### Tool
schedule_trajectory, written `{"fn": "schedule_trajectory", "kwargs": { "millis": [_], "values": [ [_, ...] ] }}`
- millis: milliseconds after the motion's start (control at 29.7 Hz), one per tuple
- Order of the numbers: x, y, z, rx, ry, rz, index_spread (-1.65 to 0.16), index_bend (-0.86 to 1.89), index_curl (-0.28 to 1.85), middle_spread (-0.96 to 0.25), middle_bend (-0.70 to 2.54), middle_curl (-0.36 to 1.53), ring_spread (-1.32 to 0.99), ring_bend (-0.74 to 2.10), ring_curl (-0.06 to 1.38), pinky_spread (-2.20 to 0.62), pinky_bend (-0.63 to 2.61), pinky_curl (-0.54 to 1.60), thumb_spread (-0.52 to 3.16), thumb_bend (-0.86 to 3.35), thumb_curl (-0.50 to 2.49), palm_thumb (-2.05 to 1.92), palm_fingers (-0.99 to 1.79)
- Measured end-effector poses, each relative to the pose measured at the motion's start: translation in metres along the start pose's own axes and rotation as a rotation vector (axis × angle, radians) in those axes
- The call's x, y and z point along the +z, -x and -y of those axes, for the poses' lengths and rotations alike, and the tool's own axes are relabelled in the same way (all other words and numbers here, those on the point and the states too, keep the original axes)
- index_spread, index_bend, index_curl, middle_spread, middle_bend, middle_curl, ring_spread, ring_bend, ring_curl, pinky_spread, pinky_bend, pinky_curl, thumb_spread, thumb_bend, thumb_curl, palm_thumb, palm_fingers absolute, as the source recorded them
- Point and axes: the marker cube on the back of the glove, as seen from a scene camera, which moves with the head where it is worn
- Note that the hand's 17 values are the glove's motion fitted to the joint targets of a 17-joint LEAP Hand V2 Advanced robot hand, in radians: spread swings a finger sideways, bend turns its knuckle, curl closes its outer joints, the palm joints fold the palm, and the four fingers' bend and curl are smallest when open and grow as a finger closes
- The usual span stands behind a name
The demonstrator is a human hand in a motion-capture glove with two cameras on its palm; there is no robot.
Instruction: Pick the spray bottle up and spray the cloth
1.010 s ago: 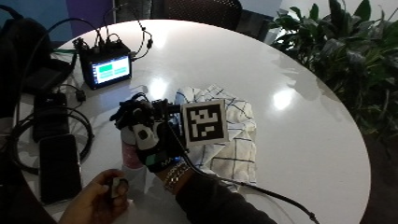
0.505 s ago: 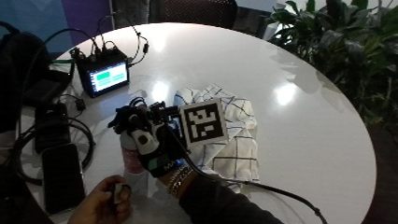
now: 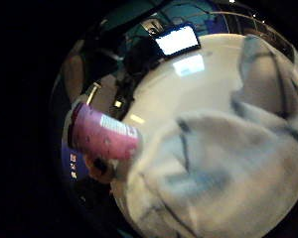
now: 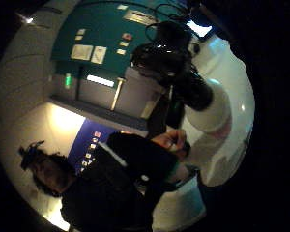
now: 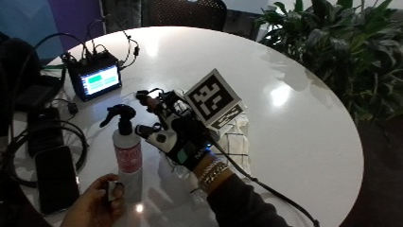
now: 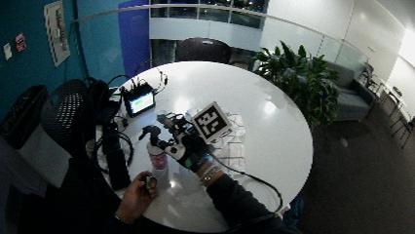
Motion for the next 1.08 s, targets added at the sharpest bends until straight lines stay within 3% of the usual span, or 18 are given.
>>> {"fn": "schedule_trajectory", "kwargs": {
  "millis": [236, 438, 808, 1078],
  "values": [
    [-0.042, -0.007, -0.034, 0.108, 0.151, -0.305, -0.34, 0.15, 0.39, -0.02, 0.24, 0.43, -0.02, 0.36, 0.33, 0.16, 0.38, 0.34, 0.96, -0.04, 0.18, 0.15, 0.40],
    [-0.059, 0.000, -0.057, 0.077, 0.240, -0.445, -0.36, 0.17, 0.38, -0.02, 0.20, 0.40, -0.02, 0.31, 0.30, 0.20, 0.33, 0.33, 0.93, -0.03, 0.20, 0.14, 0.37],
    [-0.071, 0.022, -0.088, 0.039, 0.272, -0.704, -0.39, 0.20, 0.38, -0.03, 0.18, 0.37, -0.03, 0.25, 0.29, 0.22, 0.23, 0.30, 0.98, -0.02, 0.23, 0.19, 0.46],
    [-0.070, 0.024, -0.094, 0.035, 0.272, -0.708, -0.40, 0.19, 0.37, -0.04, 0.17, 0.35, -0.04, 0.24, 0.29, 0.23, 0.20, 0.31, 1.01, -0.02, 0.23, 0.21, 0.47]
  ]
}}
